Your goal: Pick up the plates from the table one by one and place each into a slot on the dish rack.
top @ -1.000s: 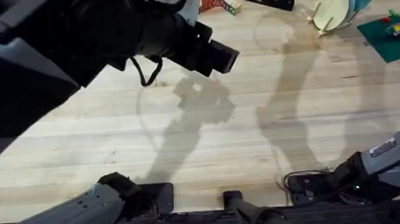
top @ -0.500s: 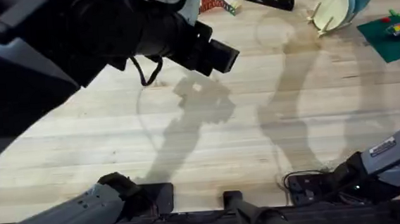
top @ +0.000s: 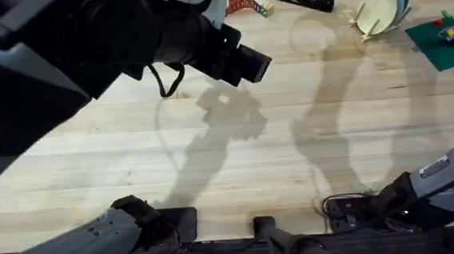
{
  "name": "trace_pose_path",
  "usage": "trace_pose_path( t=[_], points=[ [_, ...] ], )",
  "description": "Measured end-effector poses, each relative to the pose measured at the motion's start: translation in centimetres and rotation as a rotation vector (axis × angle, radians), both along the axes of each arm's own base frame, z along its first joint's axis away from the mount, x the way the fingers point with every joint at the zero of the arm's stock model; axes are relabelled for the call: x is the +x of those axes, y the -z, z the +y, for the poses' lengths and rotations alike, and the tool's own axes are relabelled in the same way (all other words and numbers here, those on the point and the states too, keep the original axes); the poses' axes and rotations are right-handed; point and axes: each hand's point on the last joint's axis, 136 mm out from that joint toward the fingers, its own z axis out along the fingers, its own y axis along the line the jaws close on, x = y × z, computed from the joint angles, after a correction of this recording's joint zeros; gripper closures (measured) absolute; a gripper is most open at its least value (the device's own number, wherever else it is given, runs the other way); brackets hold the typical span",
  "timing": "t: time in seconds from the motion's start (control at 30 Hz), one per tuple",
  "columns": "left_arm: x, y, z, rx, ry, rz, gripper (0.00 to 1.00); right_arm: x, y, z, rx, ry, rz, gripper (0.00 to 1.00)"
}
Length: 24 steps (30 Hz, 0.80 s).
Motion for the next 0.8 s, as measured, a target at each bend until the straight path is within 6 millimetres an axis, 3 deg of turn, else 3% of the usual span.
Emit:
trace_pose_path(
  t=[0.63,0.8],
  points=[
    [0.0,0.0,0.0,0.0,0.0,0.0,0.007,-0.4,0.2,0.2,0.019,0.008,0.02,0.773],
    [0.0,0.0,0.0,0.0,0.0,0.0,0.007,-1.5,-1.3,0.7,0.023,0.011,0.024,0.718]
  ],
)
